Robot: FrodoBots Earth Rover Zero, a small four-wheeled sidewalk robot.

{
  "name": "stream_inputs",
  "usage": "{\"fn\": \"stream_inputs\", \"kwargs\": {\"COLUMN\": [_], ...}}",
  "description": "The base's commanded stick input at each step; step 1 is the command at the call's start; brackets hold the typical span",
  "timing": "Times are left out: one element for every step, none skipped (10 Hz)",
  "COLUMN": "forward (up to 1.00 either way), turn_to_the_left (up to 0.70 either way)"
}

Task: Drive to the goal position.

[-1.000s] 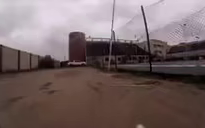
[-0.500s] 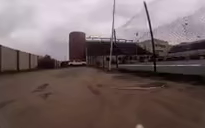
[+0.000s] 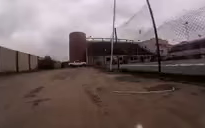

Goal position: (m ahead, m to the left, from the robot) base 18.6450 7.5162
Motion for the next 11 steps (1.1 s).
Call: {"fn": "stream_inputs", "kwargs": {"forward": [0.7,0.7,0.7,0.7,0.7,0.7,0.7,0.7,0.7,0.7,0.7], "turn_to_the_left": [0.0,0.0,0.0,0.0,0.0,0.0,0.0,0.0,0.0,0.0,0.0]}}
